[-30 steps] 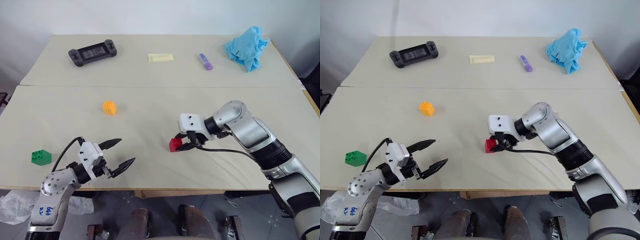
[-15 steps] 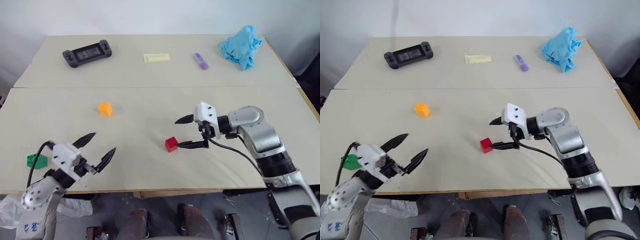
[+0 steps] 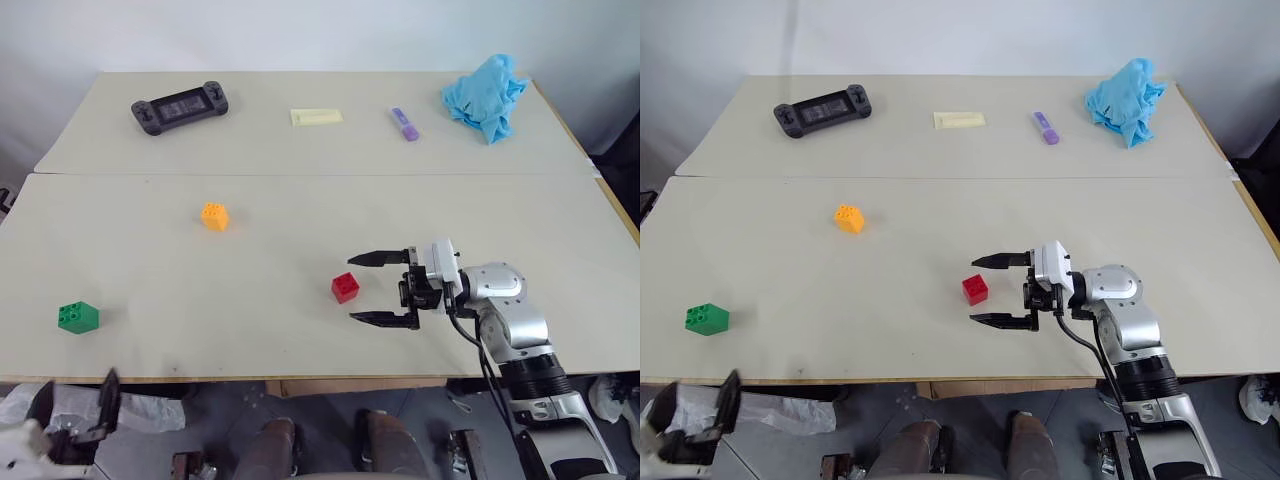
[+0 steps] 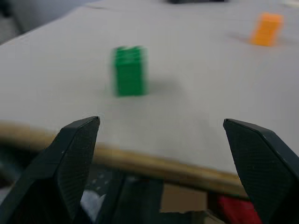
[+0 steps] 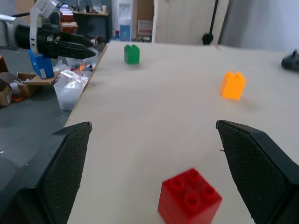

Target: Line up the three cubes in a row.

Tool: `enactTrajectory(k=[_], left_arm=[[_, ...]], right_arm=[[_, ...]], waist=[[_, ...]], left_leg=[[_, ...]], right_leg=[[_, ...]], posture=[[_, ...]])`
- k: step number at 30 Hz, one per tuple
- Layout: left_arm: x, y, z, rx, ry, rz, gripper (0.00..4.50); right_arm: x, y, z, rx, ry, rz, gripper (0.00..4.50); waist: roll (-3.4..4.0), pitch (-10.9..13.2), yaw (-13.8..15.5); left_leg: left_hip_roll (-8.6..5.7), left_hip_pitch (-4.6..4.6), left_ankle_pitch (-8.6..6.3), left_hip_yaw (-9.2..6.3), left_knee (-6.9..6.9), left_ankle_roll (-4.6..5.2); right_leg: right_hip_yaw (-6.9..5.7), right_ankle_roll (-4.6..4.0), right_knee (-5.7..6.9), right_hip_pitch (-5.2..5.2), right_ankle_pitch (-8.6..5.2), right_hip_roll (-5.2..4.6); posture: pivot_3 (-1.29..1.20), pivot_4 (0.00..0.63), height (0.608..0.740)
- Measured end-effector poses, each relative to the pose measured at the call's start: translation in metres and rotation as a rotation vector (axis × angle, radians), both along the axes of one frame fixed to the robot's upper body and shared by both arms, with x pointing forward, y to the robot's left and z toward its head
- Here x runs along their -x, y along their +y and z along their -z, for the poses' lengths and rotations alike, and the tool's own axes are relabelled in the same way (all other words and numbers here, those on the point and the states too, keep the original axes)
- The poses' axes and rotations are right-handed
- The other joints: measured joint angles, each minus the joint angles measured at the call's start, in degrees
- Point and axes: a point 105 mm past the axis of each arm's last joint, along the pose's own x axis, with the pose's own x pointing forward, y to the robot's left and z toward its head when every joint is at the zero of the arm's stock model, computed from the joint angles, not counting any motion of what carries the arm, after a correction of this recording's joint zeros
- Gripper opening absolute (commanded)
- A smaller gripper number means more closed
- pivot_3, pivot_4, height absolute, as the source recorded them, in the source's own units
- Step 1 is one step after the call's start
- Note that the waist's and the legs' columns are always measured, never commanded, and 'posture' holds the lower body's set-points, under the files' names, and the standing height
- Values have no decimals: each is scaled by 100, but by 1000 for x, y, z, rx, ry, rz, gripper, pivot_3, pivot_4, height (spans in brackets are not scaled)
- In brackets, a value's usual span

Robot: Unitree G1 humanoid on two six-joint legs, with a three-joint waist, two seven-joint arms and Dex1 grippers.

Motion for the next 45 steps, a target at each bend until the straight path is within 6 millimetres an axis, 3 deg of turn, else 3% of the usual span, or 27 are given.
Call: enactTrajectory(k=[3, 6, 12, 17, 20, 23, 30, 32, 35, 39, 41, 45], left_arm=[[8, 11, 0, 1, -5, -63, 4500], [2, 19, -5, -6, -35, -88, 4500], [-49, 28, -28, -22, -109, -41, 4500], [-91, 34, -36, 4, -69, 10, 4500], [-102, 35, -32, 21, -32, 25, 4500], [-102, 37, -25, 44, -1, 11, 3876], [-106, 31, -17, 43, 31, 55, 1675], [-109, 28, -21, 44, 16, 84, 1470], [-120, 14, -44, 54, -95, 268, 1470], [-132, -16, -94, -153, -111, 640, 1470], [-142, -46, -104, -244, -52, 885, 1470], [-151, -101, -102, -367, 40, 1292, 1470]], right_arm=[[-2, -2, 2, 1, -11, 10, 4479], [-6, -1, -1, -3, -31, 16, 4479], [-9, 0, -4, 1, -49, 13, 4479], [-6, 6, -3, 8, -42, 7, 4479], [-5, 9, -6, 2, -52, 7, 4479], [-5, 11, -9, -4, -59, 18, 4500], [-3, 6, -1, 6, -40, 55, 4500], [-4, 3, 0, 20, -40, 66, 4500], [-3, -4, 2, 38, -40, 93, 4500], [-2, -20, 4, 72, -42, 139, 4500], [-1, -33, 6, 97, -39, 175, 4500], [-1, -59, 7, 142, -36, 259, 4500]], waist=[[-5, -2, 0], [-5, -2, -5], [-7, -4, -22], [-8, -4, -43], [-8, -5, -55], [-8, -5, -46], [-11, -7, -26], [-11, -7, -32], [-14, -7, -19], [-6, -6, -37], [-3, -6, -6], [9, -8, -33]], left_leg=[[0, 0, 0, 0, 0, 0], [1, 0, 0, -1, 0, -1], [0, 0, 2, -9, 1, -3], [-1, -1, 2, -8, 0, -5], [-1, -1, 2, -8, 0, -6], [-1, -2, 2, -8, 0, -6], [-4, -1, 3, -8, 3, -6], [-3, -1, 3, -8, 3, -7], [-1, -4, 5, -11, 5, -10], [-5, -1, 5, -13, 4, -10], [-8, -1, 6, -19, 4, -9], [-8, -2, 6, -19, 0, -9]], right_leg=[[0, -1, 0, 1, 0, 0], [0, -1, 1, 0, 0, 0], [-4, -3, 18, -1, -1, 0], [-3, -4, 43, -7, -2, 3], [-3, -4, 45, -11, -2, 5], [-4, -4, 44, -11, -2, 5], [-3, -4, 43, -7, -2, 2], [-3, -4, 44, -8, -2, 2], [-7, -6, 43, -8, -3, 1], [-5, -10, 41, -5, -5, -2], [-11, -12, 41, -3, -6, -4], [-10, -12, 44, -3, -6, -2]], posture=[[0, 150, 740], [0, 150, 740], [0, 150, 740], [0, 150, 740], [0, 150, 740], [0, 150, 740], [0, 150, 740], [0, 150, 740], [0, 150, 740], [0, 150, 740], [0, 150, 740], [0, 150, 740]])
